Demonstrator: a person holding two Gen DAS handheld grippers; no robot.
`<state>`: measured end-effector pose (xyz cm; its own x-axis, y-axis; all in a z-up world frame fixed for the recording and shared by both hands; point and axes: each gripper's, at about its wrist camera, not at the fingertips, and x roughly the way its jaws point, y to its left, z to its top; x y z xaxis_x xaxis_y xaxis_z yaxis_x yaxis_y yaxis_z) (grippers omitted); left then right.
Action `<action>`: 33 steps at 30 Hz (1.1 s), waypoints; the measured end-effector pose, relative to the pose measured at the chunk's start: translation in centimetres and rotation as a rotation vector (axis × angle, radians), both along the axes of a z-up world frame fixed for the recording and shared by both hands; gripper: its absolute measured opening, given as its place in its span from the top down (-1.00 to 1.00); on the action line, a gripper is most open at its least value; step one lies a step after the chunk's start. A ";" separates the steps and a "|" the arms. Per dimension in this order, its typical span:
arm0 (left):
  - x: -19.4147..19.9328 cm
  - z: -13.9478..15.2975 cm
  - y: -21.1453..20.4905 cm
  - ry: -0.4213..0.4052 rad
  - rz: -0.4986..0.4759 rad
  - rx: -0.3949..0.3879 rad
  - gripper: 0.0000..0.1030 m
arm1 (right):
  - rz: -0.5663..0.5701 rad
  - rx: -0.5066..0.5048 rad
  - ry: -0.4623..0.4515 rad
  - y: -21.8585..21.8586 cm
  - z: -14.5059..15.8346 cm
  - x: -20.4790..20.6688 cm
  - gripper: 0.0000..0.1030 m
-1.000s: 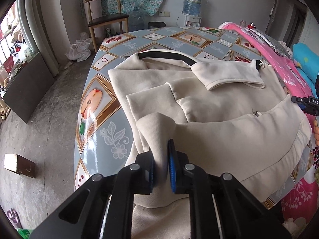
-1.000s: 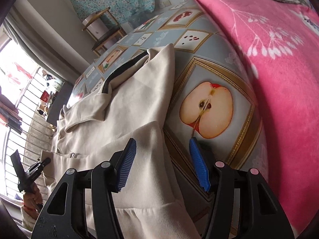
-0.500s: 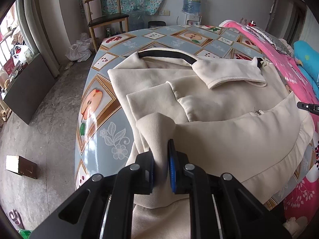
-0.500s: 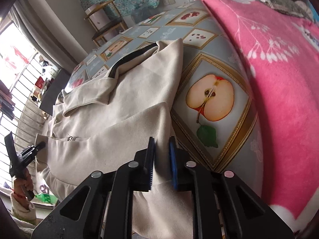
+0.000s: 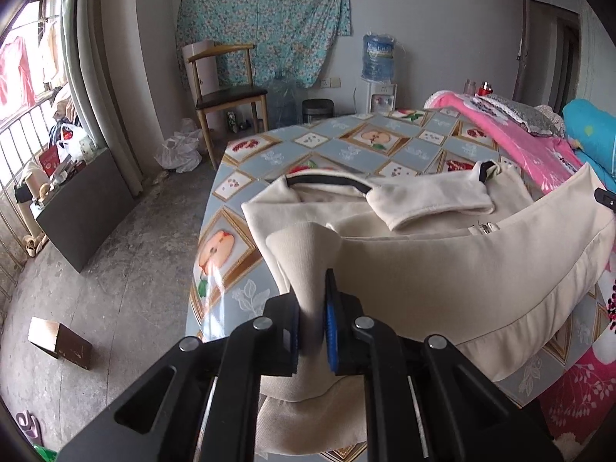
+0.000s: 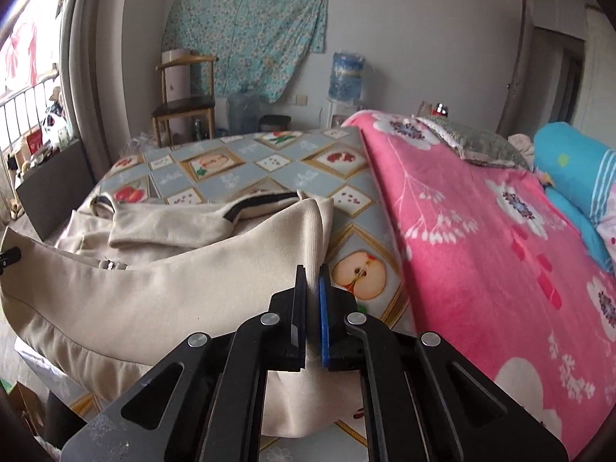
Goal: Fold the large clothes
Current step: 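Lift the gripped edge with both tools and fold it over toward the collar, then lay the folded bundle down and open both tools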
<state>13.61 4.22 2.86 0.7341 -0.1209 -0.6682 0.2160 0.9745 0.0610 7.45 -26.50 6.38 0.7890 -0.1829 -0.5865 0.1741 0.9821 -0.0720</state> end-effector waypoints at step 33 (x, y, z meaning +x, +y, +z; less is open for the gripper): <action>23.0 -4.3 2.4 0.176 0.121 -0.049 0.23 | 0.009 0.159 0.202 -6.6 -6.2 21.6 0.17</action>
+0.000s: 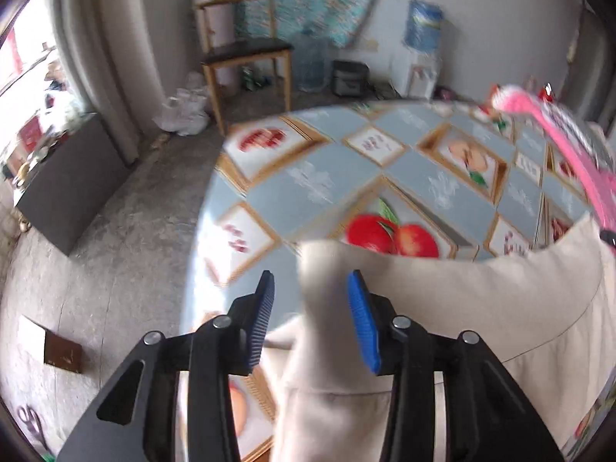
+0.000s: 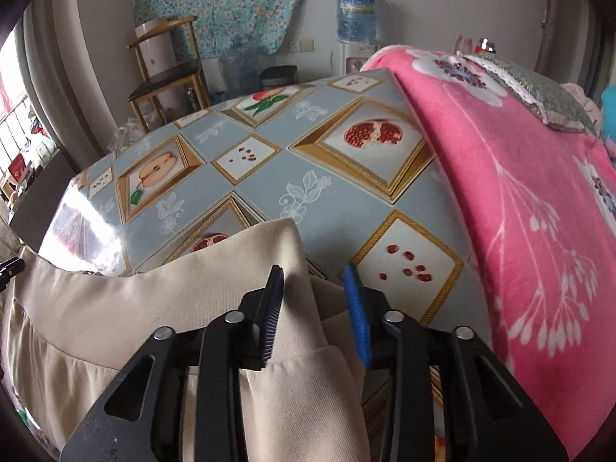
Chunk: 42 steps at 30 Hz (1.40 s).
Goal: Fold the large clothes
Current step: 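Lay the folded bundle down and open both tools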
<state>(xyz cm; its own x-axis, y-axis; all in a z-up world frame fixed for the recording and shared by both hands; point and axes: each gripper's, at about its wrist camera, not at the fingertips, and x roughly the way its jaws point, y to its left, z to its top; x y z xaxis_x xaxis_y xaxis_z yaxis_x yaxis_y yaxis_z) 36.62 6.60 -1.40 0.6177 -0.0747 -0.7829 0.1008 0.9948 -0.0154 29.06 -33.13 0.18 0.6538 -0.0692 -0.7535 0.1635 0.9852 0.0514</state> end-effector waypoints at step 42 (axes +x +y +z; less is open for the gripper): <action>-15.1 -4.2 -8.4 0.102 -0.071 0.090 -0.08 | 0.274 -0.110 0.171 16.3 -3.2 -11.9 -0.26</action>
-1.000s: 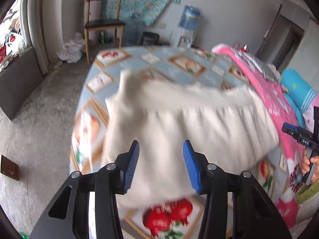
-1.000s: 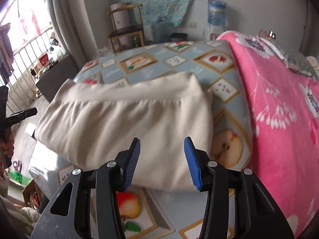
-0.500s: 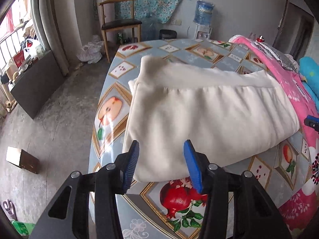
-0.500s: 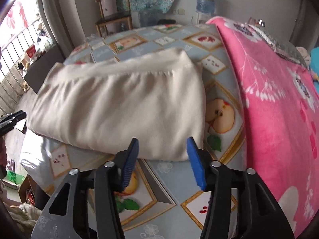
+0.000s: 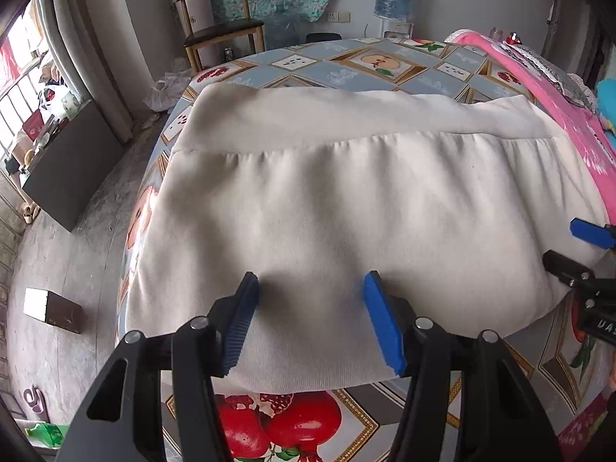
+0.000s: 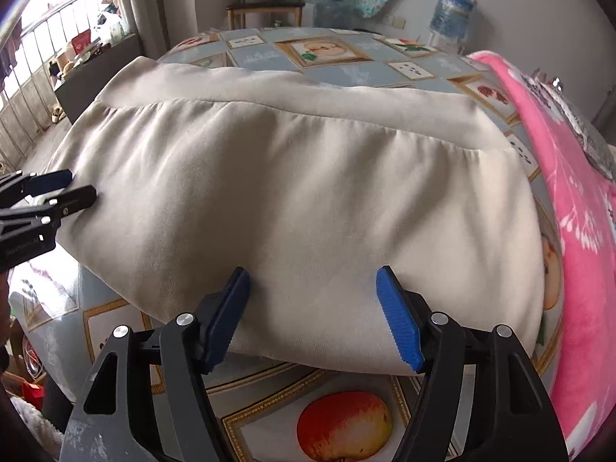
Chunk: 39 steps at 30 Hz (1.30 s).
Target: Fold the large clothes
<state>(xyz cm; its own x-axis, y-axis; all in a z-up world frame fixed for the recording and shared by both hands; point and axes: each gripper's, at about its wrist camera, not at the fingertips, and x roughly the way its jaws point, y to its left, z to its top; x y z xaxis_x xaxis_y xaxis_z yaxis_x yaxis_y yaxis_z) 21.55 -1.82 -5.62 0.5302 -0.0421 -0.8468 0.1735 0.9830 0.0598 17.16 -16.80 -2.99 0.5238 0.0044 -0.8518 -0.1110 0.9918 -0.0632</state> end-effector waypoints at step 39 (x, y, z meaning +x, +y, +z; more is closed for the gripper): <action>0.5 0.0 -0.1 0.025 0.023 0.011 -0.15 | -0.008 0.097 -0.023 -2.8 -2.2 3.1 -0.27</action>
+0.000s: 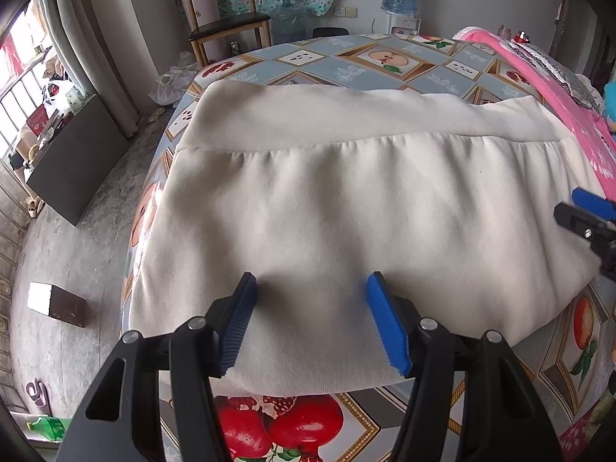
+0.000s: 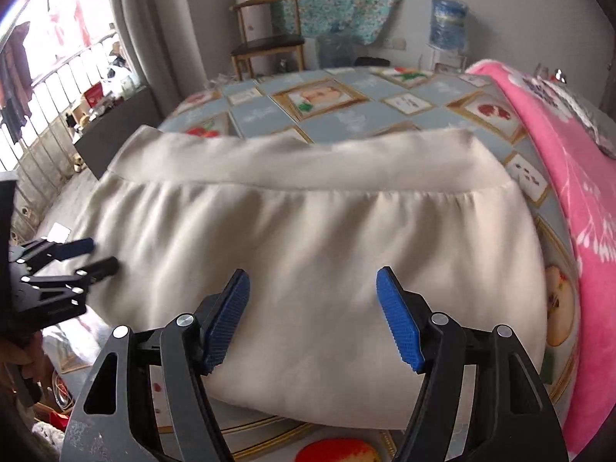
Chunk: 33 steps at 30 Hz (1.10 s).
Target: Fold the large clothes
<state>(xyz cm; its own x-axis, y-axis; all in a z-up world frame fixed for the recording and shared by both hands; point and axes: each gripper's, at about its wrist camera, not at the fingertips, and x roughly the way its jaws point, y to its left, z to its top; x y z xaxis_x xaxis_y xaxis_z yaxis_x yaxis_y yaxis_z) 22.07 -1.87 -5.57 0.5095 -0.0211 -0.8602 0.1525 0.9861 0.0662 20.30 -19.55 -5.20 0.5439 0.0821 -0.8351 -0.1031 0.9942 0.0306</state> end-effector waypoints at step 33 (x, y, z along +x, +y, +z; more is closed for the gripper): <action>1.0 2.4 4.7 -0.044 -0.018 -0.150 -0.31 | -0.211 0.093 -0.047 -6.5 3.8 -5.5 -0.61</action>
